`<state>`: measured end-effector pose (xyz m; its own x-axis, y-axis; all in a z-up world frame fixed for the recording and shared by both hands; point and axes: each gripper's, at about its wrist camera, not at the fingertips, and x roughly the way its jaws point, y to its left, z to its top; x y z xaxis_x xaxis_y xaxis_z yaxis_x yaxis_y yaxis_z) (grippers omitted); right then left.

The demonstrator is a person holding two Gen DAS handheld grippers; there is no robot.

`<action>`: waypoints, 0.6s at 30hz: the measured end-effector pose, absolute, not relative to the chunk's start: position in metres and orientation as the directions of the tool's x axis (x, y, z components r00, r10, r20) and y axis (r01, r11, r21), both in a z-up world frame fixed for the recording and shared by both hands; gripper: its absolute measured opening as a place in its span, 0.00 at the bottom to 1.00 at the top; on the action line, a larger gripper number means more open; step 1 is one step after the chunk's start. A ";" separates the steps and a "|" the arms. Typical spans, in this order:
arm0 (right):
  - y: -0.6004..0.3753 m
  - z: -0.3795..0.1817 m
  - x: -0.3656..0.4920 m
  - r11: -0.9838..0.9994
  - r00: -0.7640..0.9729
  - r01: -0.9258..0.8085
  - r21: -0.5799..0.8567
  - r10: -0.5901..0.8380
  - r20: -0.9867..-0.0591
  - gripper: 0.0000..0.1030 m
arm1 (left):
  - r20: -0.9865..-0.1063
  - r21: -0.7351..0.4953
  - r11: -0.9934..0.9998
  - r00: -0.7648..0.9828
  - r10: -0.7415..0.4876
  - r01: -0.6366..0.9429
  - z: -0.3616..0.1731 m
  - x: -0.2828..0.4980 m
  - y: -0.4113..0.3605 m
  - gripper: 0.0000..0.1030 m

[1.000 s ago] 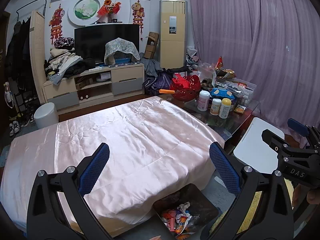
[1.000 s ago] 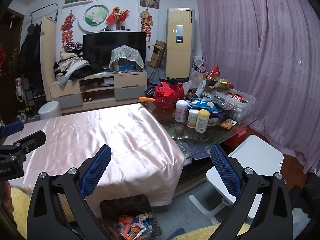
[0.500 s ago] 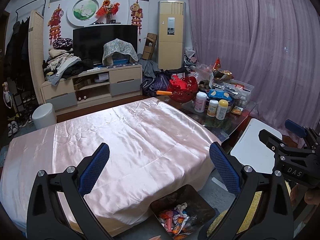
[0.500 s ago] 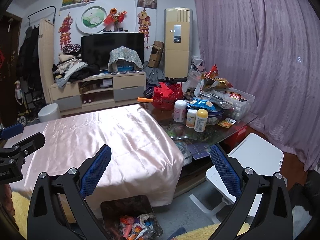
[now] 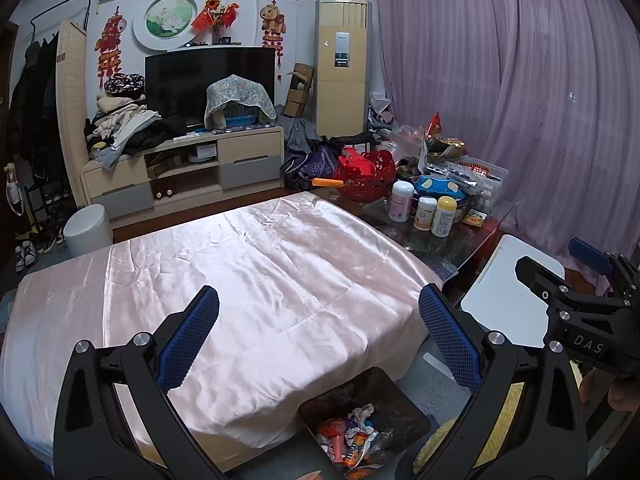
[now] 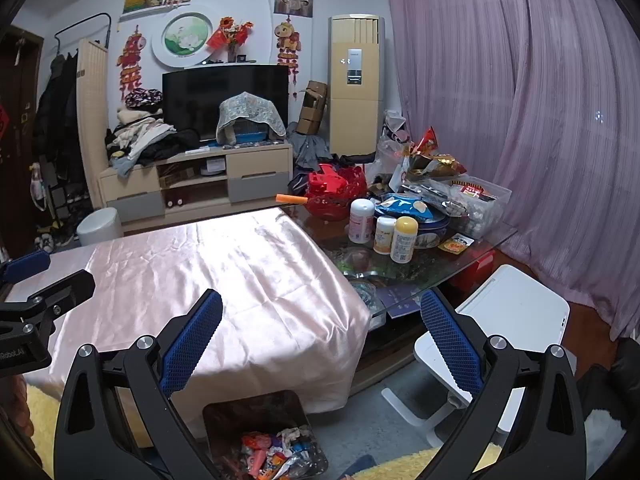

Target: Collect trash

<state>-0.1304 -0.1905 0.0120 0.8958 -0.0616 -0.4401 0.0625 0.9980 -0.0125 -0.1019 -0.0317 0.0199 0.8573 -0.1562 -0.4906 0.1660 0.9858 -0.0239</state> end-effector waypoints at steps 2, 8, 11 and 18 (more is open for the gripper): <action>-0.190 0.012 -0.131 0.998 0.896 0.064 -0.014 -0.064 -0.439 0.97 | -0.491 -0.025 0.986 0.857 -0.157 0.166 0.019 -0.102 -0.032 0.92; -0.189 0.011 -0.130 0.998 0.895 0.067 -0.013 -0.066 -0.440 0.97 | -0.490 -0.028 0.986 0.857 -0.157 0.165 0.019 -0.102 -0.033 0.92; -0.189 0.011 -0.130 0.998 0.895 0.067 -0.013 -0.066 -0.441 0.97 | -0.489 -0.024 0.986 0.858 -0.158 0.168 0.017 -0.102 -0.033 0.92; -0.188 0.011 -0.129 0.997 0.895 0.072 -0.011 -0.069 -0.440 0.97 | -0.489 -0.027 0.986 0.858 -0.158 0.166 0.017 -0.102 -0.033 0.92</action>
<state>-0.1290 -0.1883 0.0105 0.8953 -0.0692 -0.4400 0.0715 0.9974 -0.0113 -0.1017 -0.0325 0.0172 0.8576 -0.1582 -0.4893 0.1665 0.9857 -0.0270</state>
